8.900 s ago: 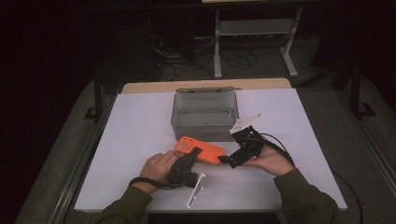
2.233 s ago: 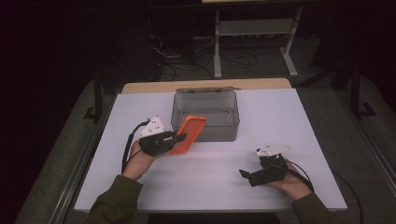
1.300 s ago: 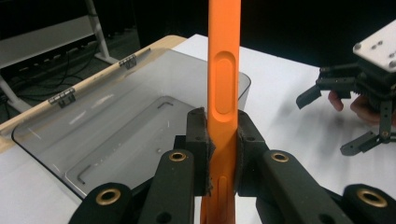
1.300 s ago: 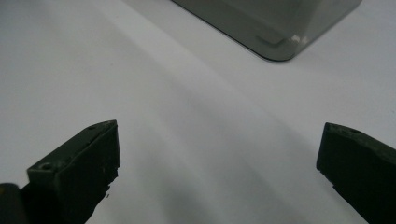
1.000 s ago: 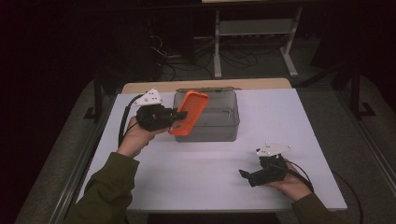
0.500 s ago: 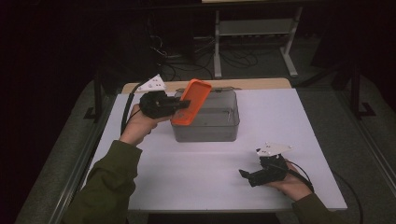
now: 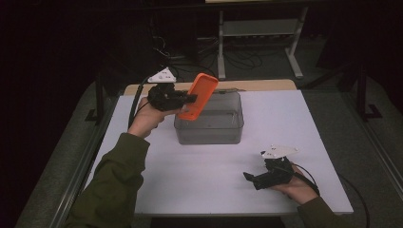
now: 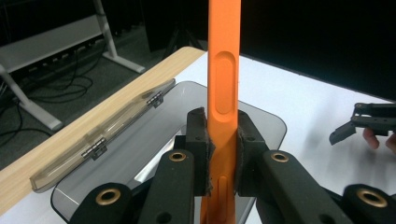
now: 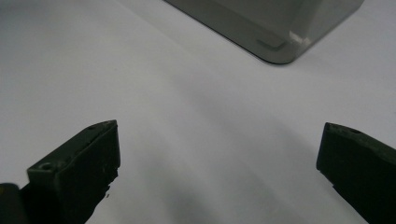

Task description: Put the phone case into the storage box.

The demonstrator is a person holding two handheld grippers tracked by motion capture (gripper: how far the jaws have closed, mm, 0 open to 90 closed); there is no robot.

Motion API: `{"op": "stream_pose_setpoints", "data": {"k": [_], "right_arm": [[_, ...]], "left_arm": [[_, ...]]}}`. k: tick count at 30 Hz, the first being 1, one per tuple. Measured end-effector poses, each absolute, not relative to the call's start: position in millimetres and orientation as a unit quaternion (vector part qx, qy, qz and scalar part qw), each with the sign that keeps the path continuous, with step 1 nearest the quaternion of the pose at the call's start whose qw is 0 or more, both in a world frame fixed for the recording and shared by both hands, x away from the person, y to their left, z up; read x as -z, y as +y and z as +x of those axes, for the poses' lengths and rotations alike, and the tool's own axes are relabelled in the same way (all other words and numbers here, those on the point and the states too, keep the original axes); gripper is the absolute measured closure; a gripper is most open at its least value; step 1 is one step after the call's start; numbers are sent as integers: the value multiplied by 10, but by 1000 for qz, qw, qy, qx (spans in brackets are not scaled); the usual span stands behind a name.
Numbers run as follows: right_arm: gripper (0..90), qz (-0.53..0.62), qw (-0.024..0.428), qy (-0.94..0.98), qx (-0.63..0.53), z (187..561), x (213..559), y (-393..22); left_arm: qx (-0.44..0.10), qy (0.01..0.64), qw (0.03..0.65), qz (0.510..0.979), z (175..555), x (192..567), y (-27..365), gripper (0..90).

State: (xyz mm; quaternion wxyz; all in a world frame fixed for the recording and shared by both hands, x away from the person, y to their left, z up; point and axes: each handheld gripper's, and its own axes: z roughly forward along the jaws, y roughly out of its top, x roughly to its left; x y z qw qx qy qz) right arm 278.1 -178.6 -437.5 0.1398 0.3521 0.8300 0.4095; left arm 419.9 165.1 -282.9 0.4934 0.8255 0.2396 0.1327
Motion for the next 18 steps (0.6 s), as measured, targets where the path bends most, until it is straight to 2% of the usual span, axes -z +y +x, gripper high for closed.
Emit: {"op": "stream_pose_setpoints", "data": {"k": [18], "right_arm": [[0,350,139,828,-415,2769,4364,-1798]], "left_arm": [[-120,269,422,857,4436,2867,1451,792]]}}
